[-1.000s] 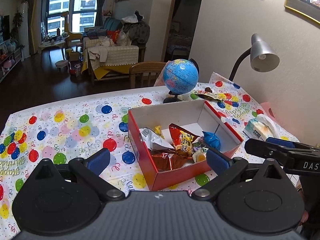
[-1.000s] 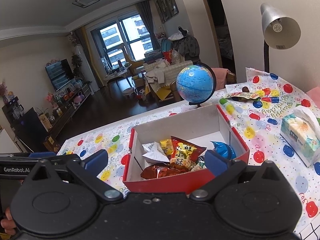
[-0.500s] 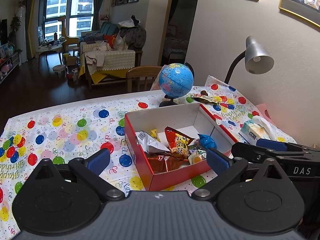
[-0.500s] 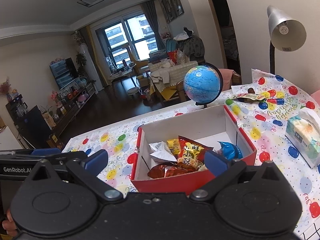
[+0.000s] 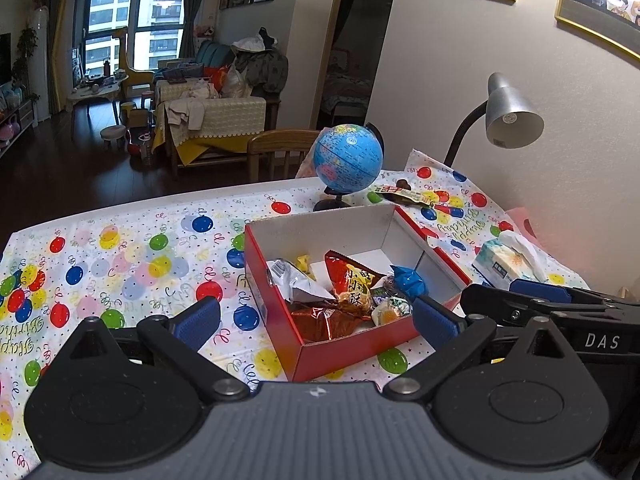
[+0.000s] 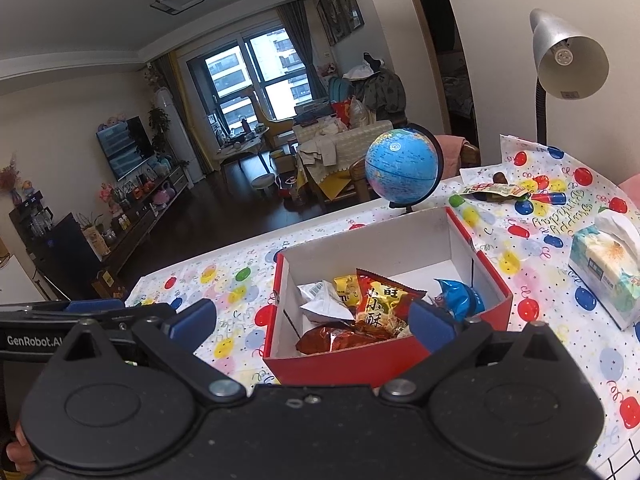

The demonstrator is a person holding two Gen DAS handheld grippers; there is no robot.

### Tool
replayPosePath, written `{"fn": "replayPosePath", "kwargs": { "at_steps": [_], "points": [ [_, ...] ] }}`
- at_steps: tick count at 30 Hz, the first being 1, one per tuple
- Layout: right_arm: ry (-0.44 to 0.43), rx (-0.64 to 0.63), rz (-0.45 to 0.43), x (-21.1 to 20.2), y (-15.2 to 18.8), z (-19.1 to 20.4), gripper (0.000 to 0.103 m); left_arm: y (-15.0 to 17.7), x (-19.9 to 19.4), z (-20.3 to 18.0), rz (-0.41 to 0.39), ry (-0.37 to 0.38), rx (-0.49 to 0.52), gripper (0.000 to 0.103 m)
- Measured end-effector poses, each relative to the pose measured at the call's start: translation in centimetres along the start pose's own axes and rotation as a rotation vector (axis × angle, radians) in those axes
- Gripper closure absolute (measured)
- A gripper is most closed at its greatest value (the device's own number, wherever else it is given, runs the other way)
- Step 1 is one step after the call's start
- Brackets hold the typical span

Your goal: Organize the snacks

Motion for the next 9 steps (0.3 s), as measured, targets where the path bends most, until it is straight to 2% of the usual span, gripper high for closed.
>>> {"fn": "replayPosePath", "kwargs": {
  "at_steps": [9],
  "points": [
    [0.002,0.002,0.015,0.5,0.5,0.8,0.0,0.3,-0.2,1.1,0.018,-0.007,-0.02,0.0]
  ]
}}
Point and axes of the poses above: each gripper's, at about its wrist camera, not at the fingertips, and x roughly the way its jaws point, z to its left, y to its underside, the point moved 5 cm from there along x, roughly the way its jaws point, and after that the axes turned 9 degrees about -z, right-handed, at the moved point
